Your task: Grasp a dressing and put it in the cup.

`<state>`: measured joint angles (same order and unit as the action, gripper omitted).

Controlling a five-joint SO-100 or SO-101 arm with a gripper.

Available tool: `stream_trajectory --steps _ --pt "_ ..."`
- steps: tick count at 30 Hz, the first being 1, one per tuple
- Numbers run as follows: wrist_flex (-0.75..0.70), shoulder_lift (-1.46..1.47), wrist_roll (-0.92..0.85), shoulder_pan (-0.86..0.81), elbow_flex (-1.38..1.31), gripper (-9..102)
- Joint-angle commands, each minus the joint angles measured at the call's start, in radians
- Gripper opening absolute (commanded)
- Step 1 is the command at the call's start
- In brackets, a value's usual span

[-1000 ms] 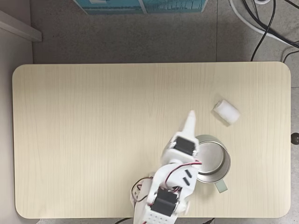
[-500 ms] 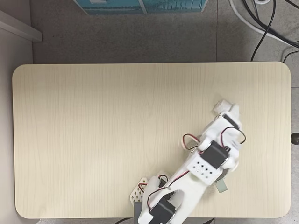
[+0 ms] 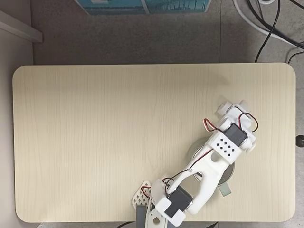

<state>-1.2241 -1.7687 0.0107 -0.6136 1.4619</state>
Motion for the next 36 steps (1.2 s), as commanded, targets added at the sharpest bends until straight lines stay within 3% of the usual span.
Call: stream_trajectory --steps 1,11,17,24,36 --pt "0.009 -0.044 -0.005 0.014 0.012 28" --pt "-0.006 -0.193 -0.023 0.005 0.104 26" --pt "-0.006 -0.206 -0.035 -0.002 0.123 6" --pt "-0.06 -0.181 -0.04 -0.011 0.161 0" --pt "-0.551 -0.123 0.043 -0.048 0.598 0"
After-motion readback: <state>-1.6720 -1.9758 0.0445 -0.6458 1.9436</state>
